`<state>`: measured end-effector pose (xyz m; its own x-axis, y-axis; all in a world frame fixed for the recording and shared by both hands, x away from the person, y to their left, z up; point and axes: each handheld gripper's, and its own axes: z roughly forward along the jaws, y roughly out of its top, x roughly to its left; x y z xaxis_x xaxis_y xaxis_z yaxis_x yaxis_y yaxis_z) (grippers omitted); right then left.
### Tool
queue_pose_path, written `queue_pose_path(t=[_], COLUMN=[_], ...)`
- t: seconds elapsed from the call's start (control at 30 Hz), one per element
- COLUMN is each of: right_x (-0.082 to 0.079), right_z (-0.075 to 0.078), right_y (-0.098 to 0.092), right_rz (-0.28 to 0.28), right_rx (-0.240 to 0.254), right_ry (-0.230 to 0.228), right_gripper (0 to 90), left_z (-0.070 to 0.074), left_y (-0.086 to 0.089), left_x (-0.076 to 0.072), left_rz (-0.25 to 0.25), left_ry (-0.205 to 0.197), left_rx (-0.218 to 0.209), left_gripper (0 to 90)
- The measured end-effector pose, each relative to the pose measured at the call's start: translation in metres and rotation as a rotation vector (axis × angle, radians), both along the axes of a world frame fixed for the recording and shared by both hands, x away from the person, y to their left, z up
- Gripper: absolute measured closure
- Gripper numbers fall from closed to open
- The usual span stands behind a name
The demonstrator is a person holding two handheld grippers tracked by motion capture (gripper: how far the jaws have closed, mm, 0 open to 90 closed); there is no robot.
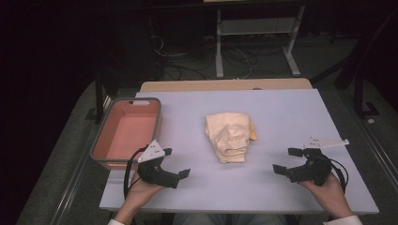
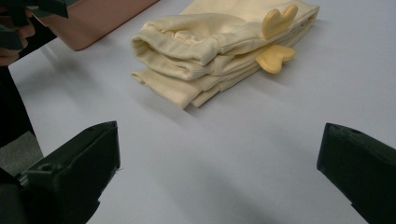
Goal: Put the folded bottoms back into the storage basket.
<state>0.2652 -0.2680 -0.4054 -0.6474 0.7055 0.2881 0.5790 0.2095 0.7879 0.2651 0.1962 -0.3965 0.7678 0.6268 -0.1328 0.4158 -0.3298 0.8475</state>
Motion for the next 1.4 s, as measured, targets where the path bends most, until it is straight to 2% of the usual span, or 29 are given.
queue_pose_path(t=[0.43,0.53,0.77,1.17,1.4], right_x=[0.007,0.012,0.018,0.031,0.037], right_z=[0.012,0.016,0.023,0.031,0.034], right_y=[0.005,0.007,0.011,0.021,0.024], right_rz=[0.011,0.018,0.030,0.052,0.062], right_rx=[-0.011,-0.007,-0.016,-0.026,-0.024], right_ry=[0.004,0.008,0.006,0.018,0.015], right_gripper=[0.0,0.0,0.0,0.0,0.0], left_z=[0.011,0.017,0.025,0.035,0.039], left_y=[-0.007,-0.007,-0.011,-0.020,-0.021], left_x=[0.005,0.008,0.015,0.027,0.033], left_rz=[-0.010,-0.016,-0.027,-0.041,-0.037], left_ry=[0.000,0.002,0.008,0.007,0.015], left_rx=[0.010,-0.008,-0.016,0.009,0.002], left_gripper=[0.0,0.0,0.0,0.0,0.0])
